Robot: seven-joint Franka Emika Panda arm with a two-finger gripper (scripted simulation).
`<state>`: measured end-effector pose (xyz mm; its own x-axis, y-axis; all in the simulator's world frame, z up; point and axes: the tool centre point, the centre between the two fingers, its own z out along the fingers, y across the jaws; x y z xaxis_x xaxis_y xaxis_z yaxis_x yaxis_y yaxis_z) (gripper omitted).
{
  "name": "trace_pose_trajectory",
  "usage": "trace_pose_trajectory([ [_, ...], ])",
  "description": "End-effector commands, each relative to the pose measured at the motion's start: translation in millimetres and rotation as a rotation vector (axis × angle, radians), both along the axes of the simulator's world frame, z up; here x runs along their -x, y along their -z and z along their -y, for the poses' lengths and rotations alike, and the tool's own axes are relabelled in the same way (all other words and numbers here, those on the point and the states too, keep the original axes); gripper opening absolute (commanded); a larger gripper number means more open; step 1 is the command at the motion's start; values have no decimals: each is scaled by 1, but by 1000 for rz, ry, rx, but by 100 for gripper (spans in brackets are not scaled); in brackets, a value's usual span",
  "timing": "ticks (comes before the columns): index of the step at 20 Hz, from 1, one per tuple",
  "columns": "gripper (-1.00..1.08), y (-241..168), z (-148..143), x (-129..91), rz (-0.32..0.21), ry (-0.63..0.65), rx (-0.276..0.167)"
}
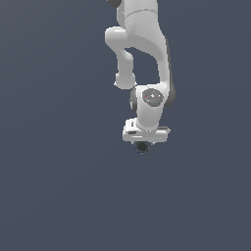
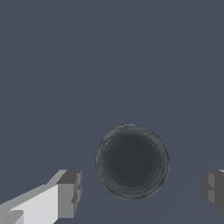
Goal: Pick up the object and move it to a goal position.
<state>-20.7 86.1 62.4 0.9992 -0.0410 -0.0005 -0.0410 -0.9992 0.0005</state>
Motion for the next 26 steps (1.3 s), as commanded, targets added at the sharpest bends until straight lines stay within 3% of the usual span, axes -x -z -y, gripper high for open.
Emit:
trace_pose_trajectory([
  [1,100,6,0,0,-1,0,0],
  [14,100,49,-1,1,0,3,0],
  [15,-100,49,-1,1,0,3,0],
  [26,-100,47,-1,1,0,3,0],
])
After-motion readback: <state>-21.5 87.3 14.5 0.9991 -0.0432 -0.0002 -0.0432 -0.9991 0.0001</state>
